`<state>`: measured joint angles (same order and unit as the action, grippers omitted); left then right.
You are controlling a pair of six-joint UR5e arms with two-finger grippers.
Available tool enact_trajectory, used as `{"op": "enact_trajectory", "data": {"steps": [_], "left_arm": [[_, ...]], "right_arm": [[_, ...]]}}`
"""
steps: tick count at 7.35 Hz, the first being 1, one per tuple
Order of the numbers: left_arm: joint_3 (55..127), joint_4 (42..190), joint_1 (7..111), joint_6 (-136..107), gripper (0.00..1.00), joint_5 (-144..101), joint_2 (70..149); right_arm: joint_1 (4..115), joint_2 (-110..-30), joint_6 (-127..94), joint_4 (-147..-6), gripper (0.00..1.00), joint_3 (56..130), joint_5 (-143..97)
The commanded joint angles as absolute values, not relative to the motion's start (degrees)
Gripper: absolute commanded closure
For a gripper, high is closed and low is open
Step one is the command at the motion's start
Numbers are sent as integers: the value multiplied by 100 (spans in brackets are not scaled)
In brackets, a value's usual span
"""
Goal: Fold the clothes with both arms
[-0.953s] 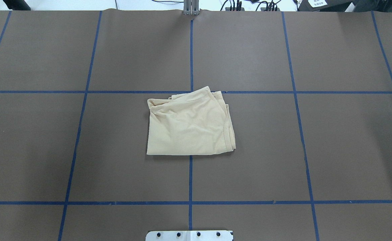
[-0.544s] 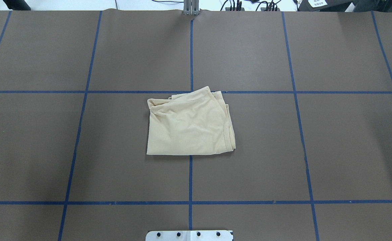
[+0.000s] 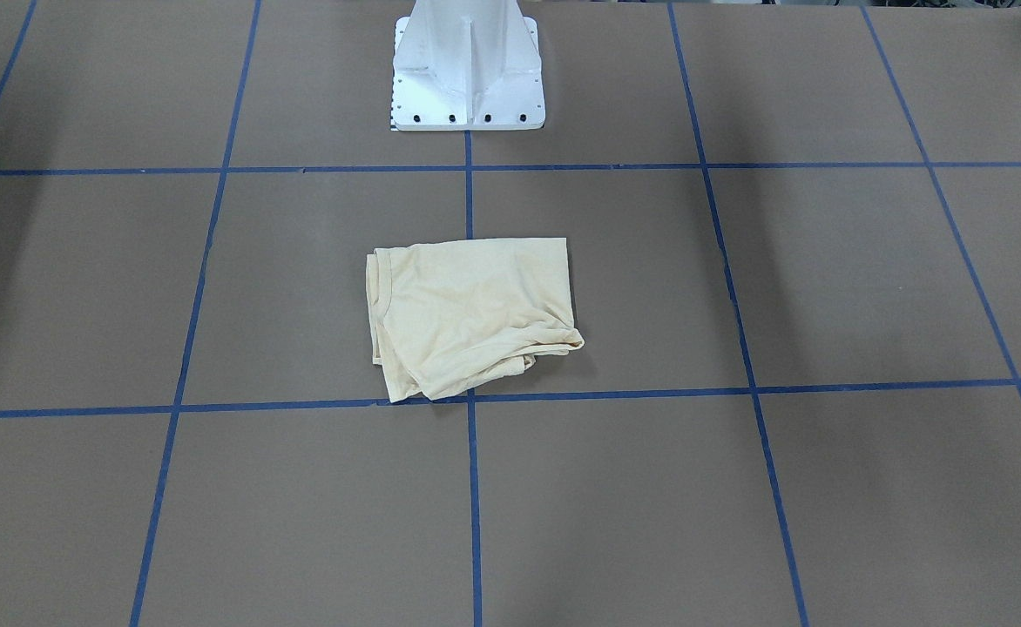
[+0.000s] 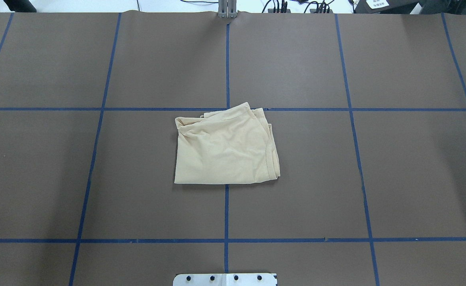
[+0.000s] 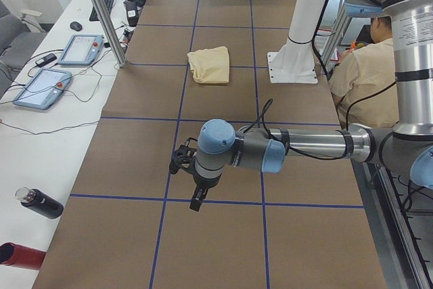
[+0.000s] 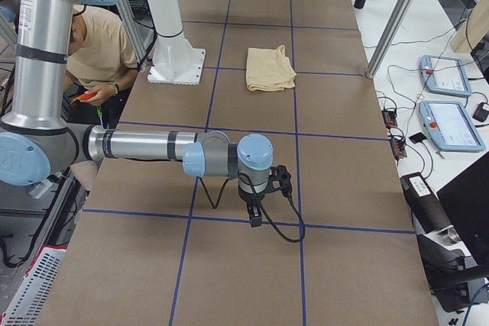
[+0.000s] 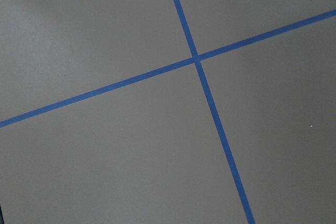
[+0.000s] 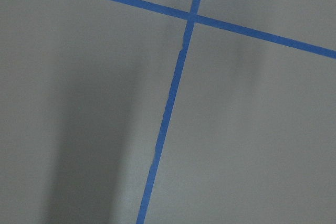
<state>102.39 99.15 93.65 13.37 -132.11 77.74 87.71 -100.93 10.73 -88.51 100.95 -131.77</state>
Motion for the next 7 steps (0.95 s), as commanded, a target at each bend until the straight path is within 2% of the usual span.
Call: {"op": "enact_trajectory", "data": {"steps": [1,7], "left_arm": [[10248,9940,9360,413,0,-13403,7813],[10239,10230,9325,193,0,-13421,7814]], "right_arm": [[8771,-10099,1072,-8842,0,10011,-13149],[8780,-10203,1134,-8798,0,10081,-13166]]}}
